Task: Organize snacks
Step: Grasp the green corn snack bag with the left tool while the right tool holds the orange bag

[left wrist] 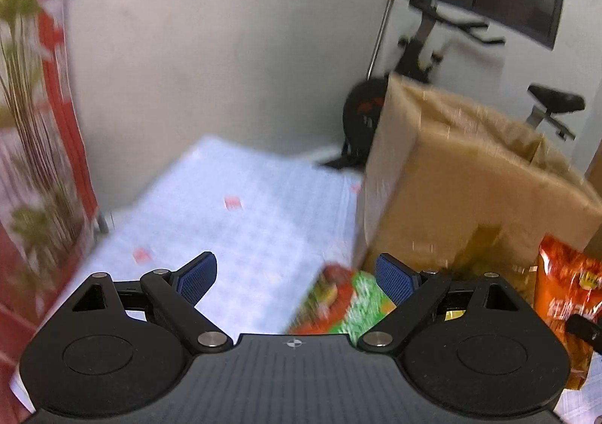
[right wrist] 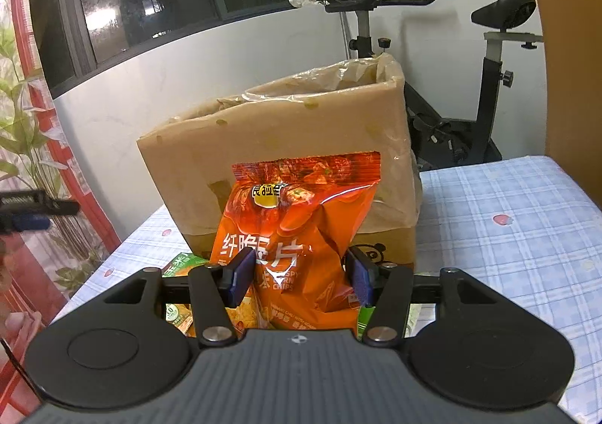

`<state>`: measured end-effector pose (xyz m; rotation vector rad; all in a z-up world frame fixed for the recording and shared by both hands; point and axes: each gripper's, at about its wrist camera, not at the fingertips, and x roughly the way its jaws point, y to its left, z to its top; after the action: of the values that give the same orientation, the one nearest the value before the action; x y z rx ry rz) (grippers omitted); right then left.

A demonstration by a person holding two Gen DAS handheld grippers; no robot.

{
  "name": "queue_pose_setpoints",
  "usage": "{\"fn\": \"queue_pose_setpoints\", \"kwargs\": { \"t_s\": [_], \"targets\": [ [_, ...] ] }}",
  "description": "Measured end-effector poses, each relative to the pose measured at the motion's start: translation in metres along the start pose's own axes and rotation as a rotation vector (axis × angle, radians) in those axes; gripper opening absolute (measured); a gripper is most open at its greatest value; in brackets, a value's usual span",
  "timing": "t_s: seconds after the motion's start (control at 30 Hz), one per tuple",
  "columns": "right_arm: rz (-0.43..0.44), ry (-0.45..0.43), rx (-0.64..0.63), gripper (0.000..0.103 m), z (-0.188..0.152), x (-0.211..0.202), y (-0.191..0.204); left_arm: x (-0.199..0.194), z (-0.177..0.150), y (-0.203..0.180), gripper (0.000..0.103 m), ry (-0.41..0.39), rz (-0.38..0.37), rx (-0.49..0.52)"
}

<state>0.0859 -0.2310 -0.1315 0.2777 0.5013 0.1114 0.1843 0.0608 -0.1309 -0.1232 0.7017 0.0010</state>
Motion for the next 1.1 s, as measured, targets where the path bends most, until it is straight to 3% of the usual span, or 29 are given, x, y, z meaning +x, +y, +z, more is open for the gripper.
{"fn": "queue_pose_setpoints", "kwargs": {
  "t_s": [0.1,0.23,0.33,0.6,0.73,0.9,1.0,1.1],
  "targets": [
    [-0.001,0.012,0.012,0.056,0.001,0.005,-0.001,0.026,-0.011,-0.005,0.093,0.07,-0.011,-0.024],
    [0.006,0.02,0.006,0.056,0.002,0.007,0.0,0.049,-0.023,0.002,0.093,0.178,-0.092,-0.147],
    [0.014,0.021,0.0,0.056,0.004,0.008,0.001,0.06,-0.028,0.01,0.093,0.25,-0.111,-0.247],
    [0.013,0.033,0.021,0.056,0.0,0.009,-0.004,0.084,-0.033,0.02,0.093,0.346,-0.126,-0.417],
    [0.012,0.041,0.031,0.056,-0.001,0.009,-0.006,0.092,-0.039,0.025,0.093,0.346,-0.15,-0.514],
    [0.014,0.045,0.037,0.056,-0.002,0.009,-0.007,0.1,-0.044,0.029,0.093,0.29,-0.177,-0.609],
    [0.016,0.048,0.038,0.056,-0.001,0.009,-0.007,0.105,-0.049,0.025,0.093,0.284,-0.187,-0.608],
    [0.02,0.046,0.042,0.056,-0.001,0.009,-0.008,0.112,-0.052,0.015,0.093,0.264,-0.153,-0.54]
  ]
}}
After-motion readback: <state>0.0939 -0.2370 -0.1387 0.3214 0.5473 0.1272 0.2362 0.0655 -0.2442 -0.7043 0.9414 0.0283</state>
